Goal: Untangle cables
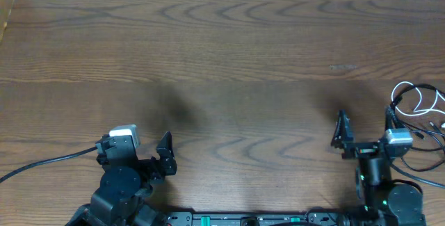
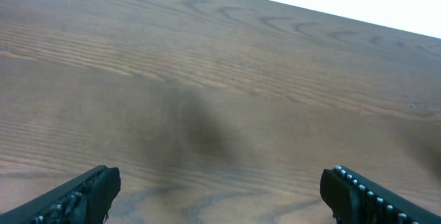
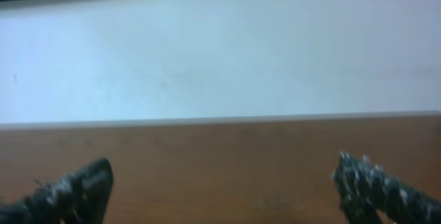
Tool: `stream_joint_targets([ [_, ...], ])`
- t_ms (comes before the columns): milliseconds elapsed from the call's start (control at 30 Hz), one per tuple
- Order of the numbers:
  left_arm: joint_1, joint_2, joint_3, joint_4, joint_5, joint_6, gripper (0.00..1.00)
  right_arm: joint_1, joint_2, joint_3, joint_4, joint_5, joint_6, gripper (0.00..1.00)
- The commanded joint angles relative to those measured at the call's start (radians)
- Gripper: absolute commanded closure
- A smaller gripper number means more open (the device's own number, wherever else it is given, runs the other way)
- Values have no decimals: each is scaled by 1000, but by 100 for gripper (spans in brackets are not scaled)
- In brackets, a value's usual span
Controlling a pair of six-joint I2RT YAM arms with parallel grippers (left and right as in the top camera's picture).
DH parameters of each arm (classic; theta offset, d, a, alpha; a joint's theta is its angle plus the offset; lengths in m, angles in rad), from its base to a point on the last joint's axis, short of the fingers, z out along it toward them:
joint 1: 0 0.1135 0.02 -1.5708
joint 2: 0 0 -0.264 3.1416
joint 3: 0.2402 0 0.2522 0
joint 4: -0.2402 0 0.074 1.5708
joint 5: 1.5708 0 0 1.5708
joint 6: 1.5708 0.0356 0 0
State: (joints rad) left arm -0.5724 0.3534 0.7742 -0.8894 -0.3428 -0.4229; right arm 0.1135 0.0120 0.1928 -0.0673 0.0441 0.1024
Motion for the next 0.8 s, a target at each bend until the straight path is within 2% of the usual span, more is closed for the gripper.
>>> stream_joint_targets([
  [0,-4,-3,-3,1,-13,-9,2,-8,-6,-156,193,-2,5,1],
  [33,-4,-3,-3,1,-13,-9,2,-8,-7,-193,242,-2,5,0],
  [167,-4,-3,-3,1,-13,-9,2,-8,-8,-187,203,2,-11,1],
  [233,-4,-3,-3,1,-13,-9,2,-7,-8,-187,135,-5,-14,1],
  [267,-4,-3,-3,1,-13,-9,2,-7,-8,-187,-5,-26,-13,1],
  [367,-4,-3,-3,1,-14,-9,2,-7,-7,-188,-11,-46,-48,1],
  [667,-4,-3,-3,1,-13,-9,2,-8,-7,-188,13,-46,-22,1],
  [767,-4,-3,-3,1,-13,-9,2,-10,-7,-188,53,-43,-77,1],
])
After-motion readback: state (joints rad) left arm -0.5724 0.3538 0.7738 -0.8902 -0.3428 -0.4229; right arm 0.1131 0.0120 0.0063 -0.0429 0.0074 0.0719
